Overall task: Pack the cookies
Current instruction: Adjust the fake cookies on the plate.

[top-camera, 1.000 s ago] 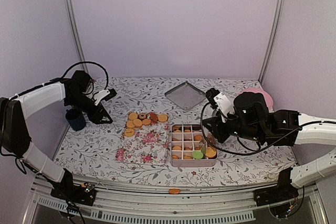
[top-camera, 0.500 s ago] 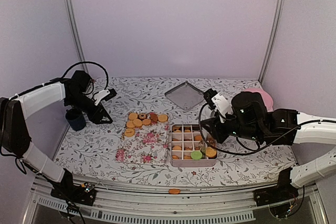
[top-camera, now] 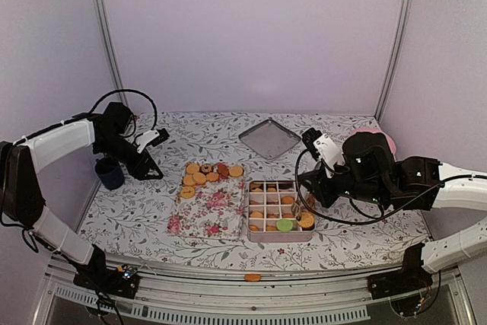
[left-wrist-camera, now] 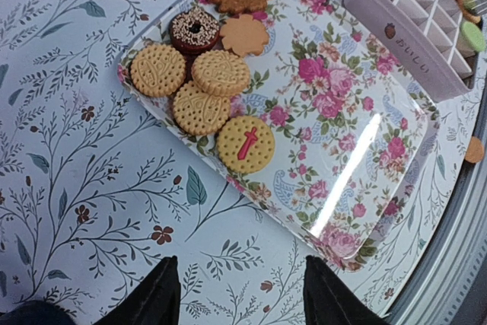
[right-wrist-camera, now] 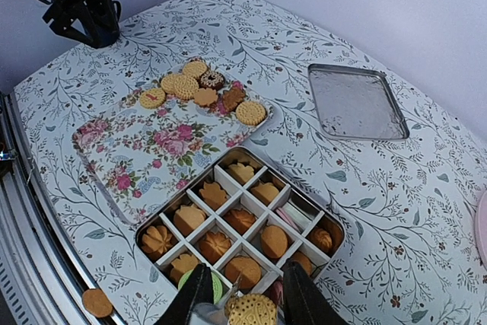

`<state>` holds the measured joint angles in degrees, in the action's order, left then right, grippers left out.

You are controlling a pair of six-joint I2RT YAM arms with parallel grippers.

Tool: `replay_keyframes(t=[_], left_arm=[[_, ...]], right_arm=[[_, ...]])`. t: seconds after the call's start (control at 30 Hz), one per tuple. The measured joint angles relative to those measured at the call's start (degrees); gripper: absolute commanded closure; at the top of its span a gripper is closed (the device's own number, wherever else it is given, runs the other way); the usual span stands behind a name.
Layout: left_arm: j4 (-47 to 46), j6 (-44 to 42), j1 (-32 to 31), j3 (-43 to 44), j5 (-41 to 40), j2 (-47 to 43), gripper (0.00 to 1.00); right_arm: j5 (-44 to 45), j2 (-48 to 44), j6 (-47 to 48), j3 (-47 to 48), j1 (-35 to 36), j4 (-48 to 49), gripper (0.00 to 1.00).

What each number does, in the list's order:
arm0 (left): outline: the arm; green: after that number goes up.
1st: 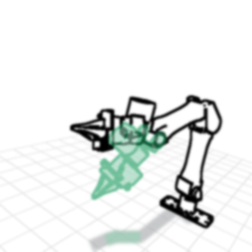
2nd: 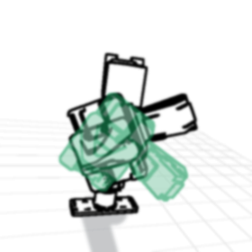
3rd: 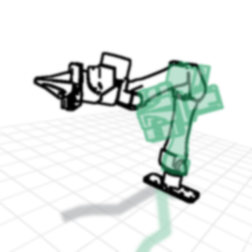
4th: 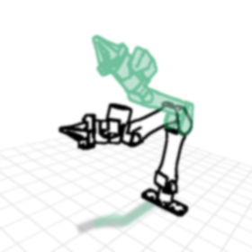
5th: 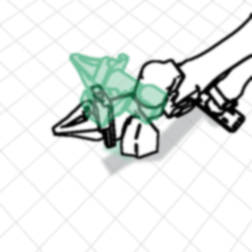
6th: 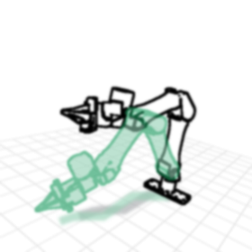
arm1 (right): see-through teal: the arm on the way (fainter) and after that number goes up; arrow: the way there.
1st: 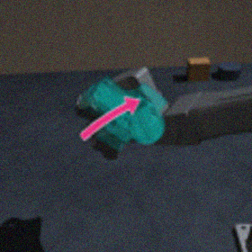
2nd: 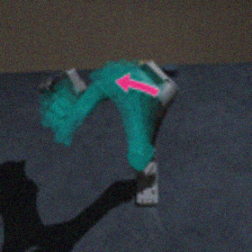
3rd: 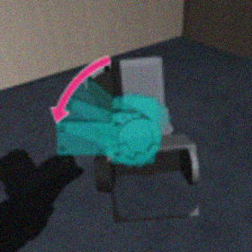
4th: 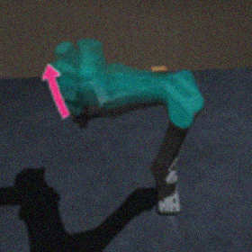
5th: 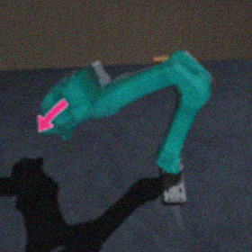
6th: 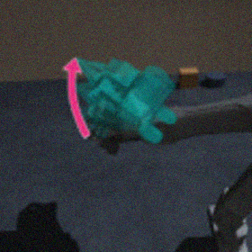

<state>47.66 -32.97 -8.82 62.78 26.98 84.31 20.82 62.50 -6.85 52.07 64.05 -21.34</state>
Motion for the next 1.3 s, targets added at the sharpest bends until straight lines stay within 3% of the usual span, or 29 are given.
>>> replay_keyframes(t=[0.4, 0.83, 1.03, 1.3], left_arm=[[0.0, 0.0, 0.0, 0.0, 0.0, 0.0, 0.44], [0.0, 0.0, 0.0, 0.0, 0.0, 0.0, 0.44], [0.0, 0.0, 0.0, 0.0, -0.1, 0.0, 0.44], [0.1, -0.1, 0.0, 0.0, -0.5, 0.0, 0.44]], right_arm=[[-0.3, -1.3, 0.7, 0.1, -0.5, -0.7, 0.66], [-15.6, 2.6, 5.4, 3.7, -10.0, 2.0, 0.67], [-20.8, 2.8, 5.3, 3.9, -9.6, 5.3, 0.66], [-20.9, 6.5, 5.4, 5.6, -3.5, 6.6, 0.66]])
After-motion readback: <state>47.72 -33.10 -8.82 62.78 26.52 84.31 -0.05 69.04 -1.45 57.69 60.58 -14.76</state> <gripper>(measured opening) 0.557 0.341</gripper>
